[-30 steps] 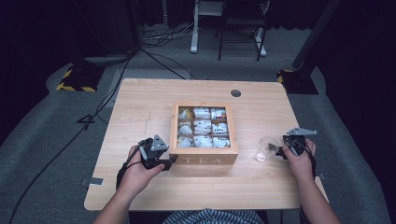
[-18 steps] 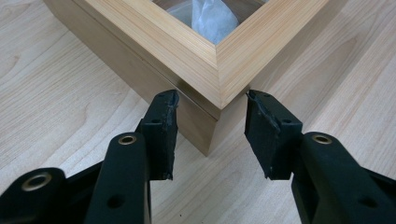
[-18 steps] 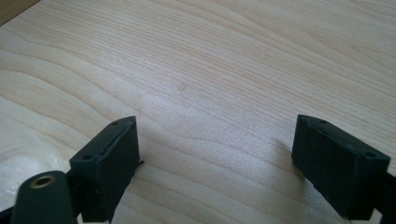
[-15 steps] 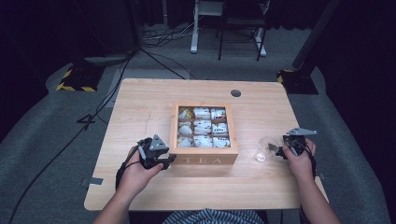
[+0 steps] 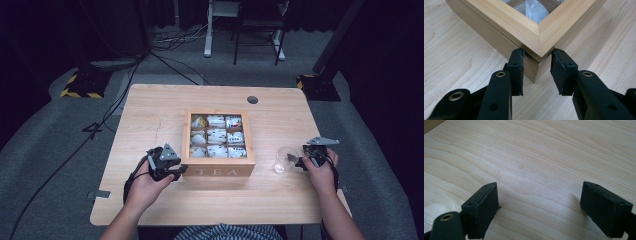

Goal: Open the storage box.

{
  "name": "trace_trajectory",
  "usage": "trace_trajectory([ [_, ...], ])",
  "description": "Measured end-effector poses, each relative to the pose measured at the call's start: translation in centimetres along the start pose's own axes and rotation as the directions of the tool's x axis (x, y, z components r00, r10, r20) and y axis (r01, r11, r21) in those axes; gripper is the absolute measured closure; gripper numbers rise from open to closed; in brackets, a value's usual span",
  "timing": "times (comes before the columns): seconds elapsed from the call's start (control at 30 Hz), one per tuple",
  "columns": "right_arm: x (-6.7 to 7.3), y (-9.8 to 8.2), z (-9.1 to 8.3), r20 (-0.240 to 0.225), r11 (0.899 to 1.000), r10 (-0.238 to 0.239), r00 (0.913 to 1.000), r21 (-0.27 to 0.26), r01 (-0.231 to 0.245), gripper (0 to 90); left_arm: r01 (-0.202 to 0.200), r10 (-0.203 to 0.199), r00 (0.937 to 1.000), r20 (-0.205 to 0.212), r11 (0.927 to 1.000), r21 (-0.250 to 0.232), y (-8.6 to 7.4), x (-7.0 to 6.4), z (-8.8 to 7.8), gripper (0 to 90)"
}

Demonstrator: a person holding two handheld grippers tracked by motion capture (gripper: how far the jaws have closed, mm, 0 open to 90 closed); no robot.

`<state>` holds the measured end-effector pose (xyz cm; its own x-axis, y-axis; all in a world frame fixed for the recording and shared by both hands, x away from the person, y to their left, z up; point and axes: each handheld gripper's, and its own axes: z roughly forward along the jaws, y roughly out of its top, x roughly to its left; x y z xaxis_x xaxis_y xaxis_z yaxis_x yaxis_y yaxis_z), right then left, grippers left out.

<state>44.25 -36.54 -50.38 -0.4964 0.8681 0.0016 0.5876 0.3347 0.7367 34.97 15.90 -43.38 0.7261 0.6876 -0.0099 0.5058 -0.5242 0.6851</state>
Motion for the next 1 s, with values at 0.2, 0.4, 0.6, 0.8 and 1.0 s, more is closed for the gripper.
trace_trajectory([
  [0.2,0.0,0.0,0.0,-0.005,1.0,-0.007,1.0,0.0,0.007,15.3,0.001,-0.001,0.9999,-0.011,1.0,-0.004,0.5,-0.1,-0.5,63.4],
  [0.4,0.1,-0.1,-0.1,-0.014,1.0,-0.015,0.9998,0.0,0.015,15.3,-0.014,0.012,0.999,-0.043,0.9991,-0.04,0.9,-0.3,-0.8,60.8],
  [0.6,0.1,-0.2,-0.1,-0.021,1.0,-0.021,0.9995,-0.001,0.021,15.2,0.001,-0.007,0.9981,-0.061,0.9942,-0.108,1.3,-0.1,-1.2,58.8],
  [0.8,0.1,-0.1,-0.1,-0.021,1.0,-0.022,0.9995,0.0,0.022,15.2,0.009,-0.022,0.9968,-0.077,0.9862,-0.166,1.7,0.1,-1.4,58.6],
  [1.0,0.1,-0.1,-0.1,-0.021,1.0,-0.022,0.9995,-0.001,0.022,15.3,0.019,-0.039,0.9944,-0.098,0.9796,-0.2,1.9,0.2,-1.4,58.9],
])
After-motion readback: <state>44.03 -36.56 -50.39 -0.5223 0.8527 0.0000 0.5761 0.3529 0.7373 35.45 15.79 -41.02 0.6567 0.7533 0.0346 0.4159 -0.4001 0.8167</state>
